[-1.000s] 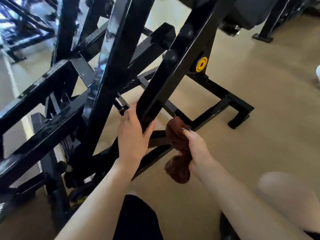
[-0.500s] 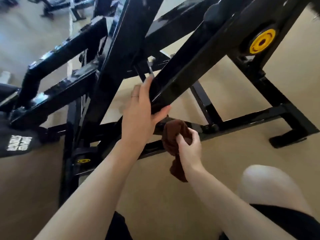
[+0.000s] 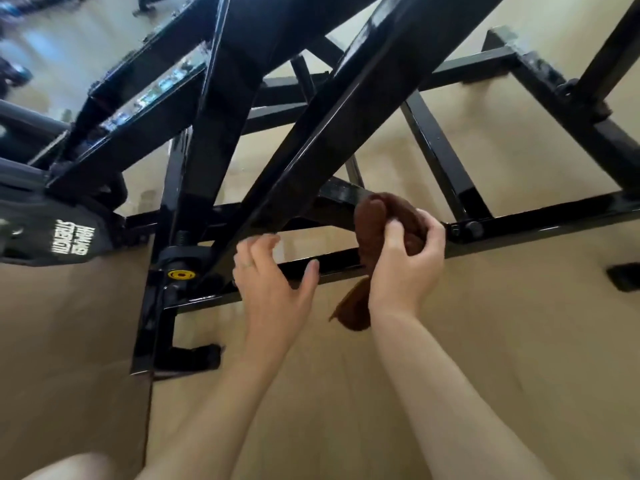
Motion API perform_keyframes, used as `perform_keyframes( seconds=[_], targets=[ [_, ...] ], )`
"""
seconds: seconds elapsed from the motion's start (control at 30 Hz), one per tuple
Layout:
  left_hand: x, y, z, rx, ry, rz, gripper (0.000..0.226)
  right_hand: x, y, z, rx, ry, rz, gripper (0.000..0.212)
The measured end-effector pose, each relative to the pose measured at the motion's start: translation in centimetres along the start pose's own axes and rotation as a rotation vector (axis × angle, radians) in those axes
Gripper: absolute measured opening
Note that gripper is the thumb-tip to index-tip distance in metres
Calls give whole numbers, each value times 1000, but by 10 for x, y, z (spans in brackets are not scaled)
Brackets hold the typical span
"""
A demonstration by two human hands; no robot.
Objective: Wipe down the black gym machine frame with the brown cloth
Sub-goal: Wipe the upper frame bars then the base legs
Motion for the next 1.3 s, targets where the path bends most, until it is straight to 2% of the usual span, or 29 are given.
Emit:
perform_keyframes(
  seconds=[0.07,0.1,0.17,0.23,0.27,0.4,0.5,0.63,0.73,0.8,0.87,1.0,1.07,1.23,1.3],
  targets=[
    [24,-25,23,-96,35,146,68,-9,-9,-30,114,-41,-58,27],
    [36,-40,37,-122,50,168,74,-18,-16,-40,156,-29,-124,26],
    [48,-72,60,-123,148,82,82,-38,-28,-49,201,102,-298,27],
    [46,-94,78,-122,207,-28,67,-50,-37,-43,219,316,-413,36],
    [44,-100,85,-126,180,-24,60,-52,-41,-39,237,399,-438,39],
    [35,-101,97,-65,160,122,52,-52,-42,-36,386,587,-369,39],
    [34,-100,96,-42,172,154,53,-48,-52,-33,430,673,-323,37],
    [32,-99,99,-28,157,180,44,3,-113,8,160,801,-247,40],
    [31,-99,100,-19,141,236,50,27,-132,23,-15,797,-195,41],
    [30,-99,99,-12,148,251,55,2,-115,9,54,742,-246,39],
    [30,-99,99,-20,145,257,54,-33,-82,-11,206,673,-319,38],
    [30,-99,98,-20,152,220,52,-49,-56,-21,418,654,-288,39],
    [30,-99,96,-24,153,208,53,-30,-81,-9,365,719,-266,40],
    [27,-95,96,-25,156,208,57,47,-154,46,-125,829,-131,44],
    [29,-93,97,-44,148,189,67,47,-153,47,-163,789,-126,44]
  ],
)
Point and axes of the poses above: each hand's wrist, its own y-axis away from the middle knuckle, its own x-axis out of the back of the hand, z = x × y, the point moved 3 cm from there along -y, towards the middle knuckle, and after that the axes turned 8 degrees about -z, right-handed, at the moved point
